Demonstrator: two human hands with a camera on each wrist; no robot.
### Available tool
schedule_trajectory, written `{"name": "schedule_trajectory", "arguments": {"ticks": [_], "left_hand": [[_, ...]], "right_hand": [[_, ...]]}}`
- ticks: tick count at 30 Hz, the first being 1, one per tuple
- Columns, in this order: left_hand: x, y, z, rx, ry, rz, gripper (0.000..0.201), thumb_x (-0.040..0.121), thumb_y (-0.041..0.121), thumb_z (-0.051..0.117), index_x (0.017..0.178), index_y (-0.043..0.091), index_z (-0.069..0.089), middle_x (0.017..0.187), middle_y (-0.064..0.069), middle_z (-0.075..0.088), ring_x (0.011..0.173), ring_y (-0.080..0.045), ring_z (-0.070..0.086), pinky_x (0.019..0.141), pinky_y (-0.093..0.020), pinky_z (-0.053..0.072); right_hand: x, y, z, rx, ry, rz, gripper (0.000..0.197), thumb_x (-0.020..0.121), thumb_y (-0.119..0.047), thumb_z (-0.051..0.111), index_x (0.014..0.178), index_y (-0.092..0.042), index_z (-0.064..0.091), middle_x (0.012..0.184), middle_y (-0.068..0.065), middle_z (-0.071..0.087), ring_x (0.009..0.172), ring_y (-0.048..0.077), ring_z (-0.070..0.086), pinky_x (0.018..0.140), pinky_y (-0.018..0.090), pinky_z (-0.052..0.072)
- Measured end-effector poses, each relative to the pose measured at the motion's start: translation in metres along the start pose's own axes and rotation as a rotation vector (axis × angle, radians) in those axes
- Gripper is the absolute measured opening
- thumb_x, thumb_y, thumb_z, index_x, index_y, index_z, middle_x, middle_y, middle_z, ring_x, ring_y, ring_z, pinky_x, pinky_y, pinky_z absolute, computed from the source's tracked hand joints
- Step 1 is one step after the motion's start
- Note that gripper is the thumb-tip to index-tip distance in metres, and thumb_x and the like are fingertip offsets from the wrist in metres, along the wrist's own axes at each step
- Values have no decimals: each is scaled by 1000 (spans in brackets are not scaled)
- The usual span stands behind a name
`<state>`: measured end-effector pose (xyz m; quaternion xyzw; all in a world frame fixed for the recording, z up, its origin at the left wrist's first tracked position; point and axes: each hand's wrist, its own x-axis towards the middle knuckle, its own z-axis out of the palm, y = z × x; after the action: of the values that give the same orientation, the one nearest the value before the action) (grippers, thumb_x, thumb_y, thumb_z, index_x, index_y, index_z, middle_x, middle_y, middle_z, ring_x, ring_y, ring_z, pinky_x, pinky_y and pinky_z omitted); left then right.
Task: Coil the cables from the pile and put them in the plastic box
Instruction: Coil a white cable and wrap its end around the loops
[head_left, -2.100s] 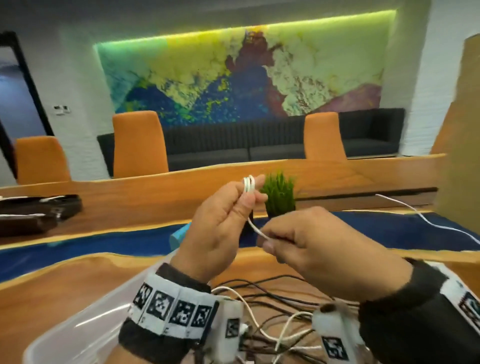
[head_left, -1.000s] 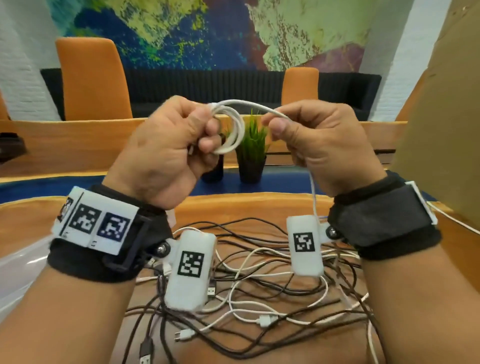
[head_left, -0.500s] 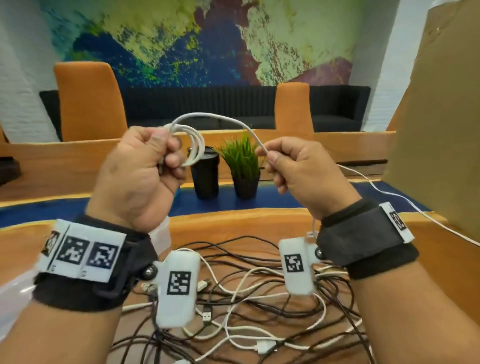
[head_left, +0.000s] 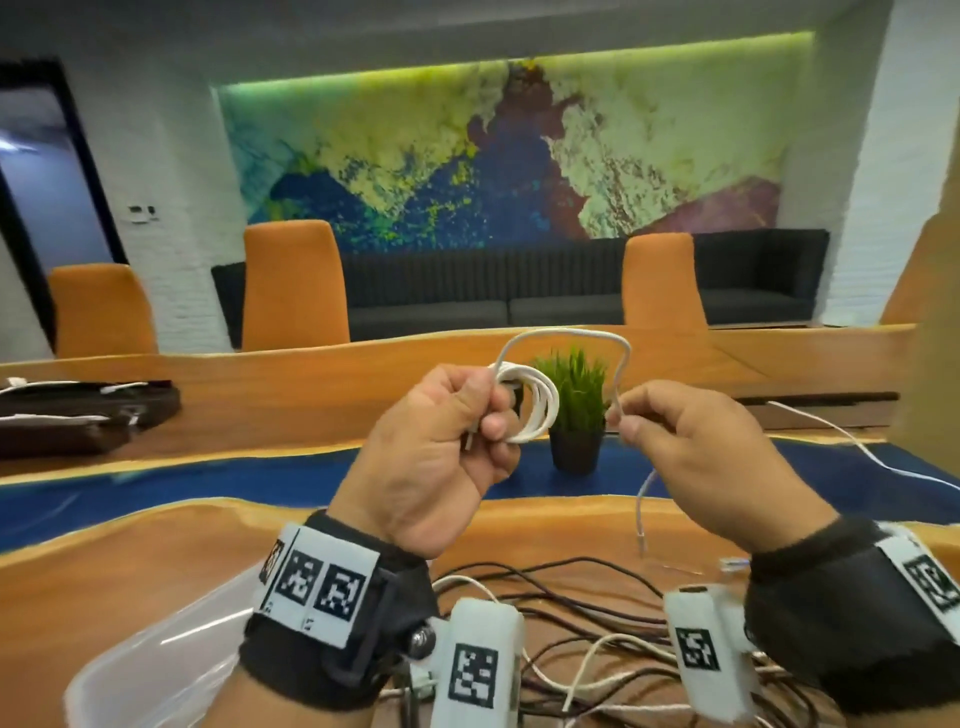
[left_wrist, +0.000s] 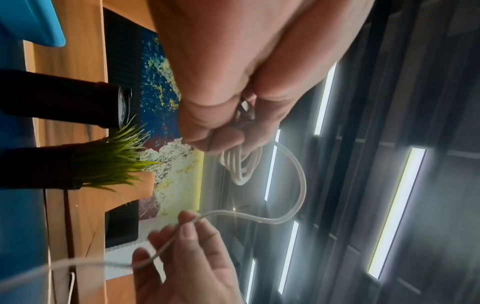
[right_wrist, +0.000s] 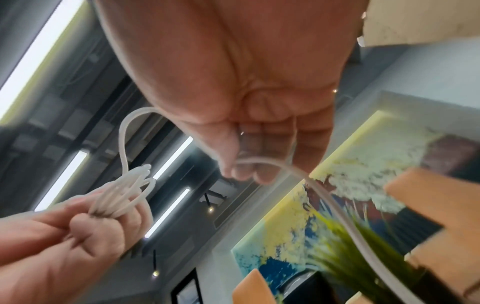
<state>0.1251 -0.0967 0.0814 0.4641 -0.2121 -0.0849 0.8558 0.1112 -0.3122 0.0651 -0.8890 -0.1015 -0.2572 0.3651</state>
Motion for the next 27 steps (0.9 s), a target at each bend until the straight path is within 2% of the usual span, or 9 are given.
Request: {"name": "schedule_trajectory", "arguments": {"ticks": [4, 7, 10, 13, 17, 20, 22, 25, 27], "left_hand": [[-2, -9, 8, 15, -52, -33, 9, 92, 22, 51, 91, 14, 50, 75, -1, 53, 56, -6, 44, 56, -22, 37], [-1, -19, 13, 40, -48, -81, 8, 94, 22, 50, 92, 15, 49, 73, 0, 53, 54, -6, 42, 55, -22, 34], [-1, -24, 18, 110, -31, -81, 8, 102, 19, 44, 99, 13, 47, 73, -1, 51, 54, -7, 40, 55, -24, 30], [-3, -23, 19, 162, -31, -43, 11, 103, 20, 43, 108, 12, 50, 73, -2, 52, 56, -9, 41, 57, -26, 31], [-2, -25, 17, 319, 29, 79, 13, 103, 19, 45, 99, 11, 55, 73, -1, 55, 60, -11, 46, 62, -28, 38], [-3, -30, 17, 599, 60, 247, 15, 104, 19, 45, 96, 13, 57, 77, -3, 60, 66, -14, 52, 65, -24, 48], [-4, -34, 17, 777, 69, 378, 15, 103, 20, 45, 97, 13, 57, 82, -5, 63, 71, -15, 57, 66, -22, 51], [-4, -38, 17, 832, 91, 488, 16, 104, 18, 45, 95, 11, 57, 82, -5, 63, 71, -10, 58, 64, -20, 50], [-4, -38, 16, 863, 88, 514, 15, 103, 18, 46, 95, 12, 57, 81, -2, 63, 72, -10, 58, 64, -21, 50]], "right_hand": [[0, -7, 6, 157, 125, 62, 12, 96, -24, 59, 91, -27, 69, 85, -9, 67, 81, 8, 61, 70, 26, 51], [-1, -17, 13, 539, 189, 190, 12, 97, -15, 57, 93, -15, 68, 78, 3, 68, 70, 16, 64, 62, 27, 57], [-3, -28, 15, 931, 111, 316, 10, 97, -9, 55, 95, -5, 65, 79, 11, 69, 68, 18, 66, 59, 26, 57], [-5, -32, 15, 1065, -5, 366, 10, 94, -8, 57, 100, -4, 64, 86, 14, 72, 74, 22, 68, 62, 34, 59], [-7, -30, 16, 1141, -99, 443, 16, 93, -11, 57, 104, -6, 66, 92, 14, 70, 83, 24, 64, 73, 38, 53], [-8, -28, 18, 1199, -165, 485, 17, 89, -19, 58, 101, -13, 69, 95, 10, 68, 88, 22, 59, 78, 41, 40], [-9, -28, 17, 1260, -214, 513, 18, 88, -20, 57, 99, -13, 69, 96, 11, 66, 88, 23, 58, 76, 41, 40], [-11, -29, 17, 1360, -321, 479, 21, 89, -24, 56, 101, -14, 70, 95, 11, 64, 85, 23, 59, 75, 42, 39], [-13, -30, 16, 1429, -385, 408, 30, 85, -32, 65, 107, -13, 68, 99, 13, 60, 89, 25, 58, 80, 44, 40]]}}
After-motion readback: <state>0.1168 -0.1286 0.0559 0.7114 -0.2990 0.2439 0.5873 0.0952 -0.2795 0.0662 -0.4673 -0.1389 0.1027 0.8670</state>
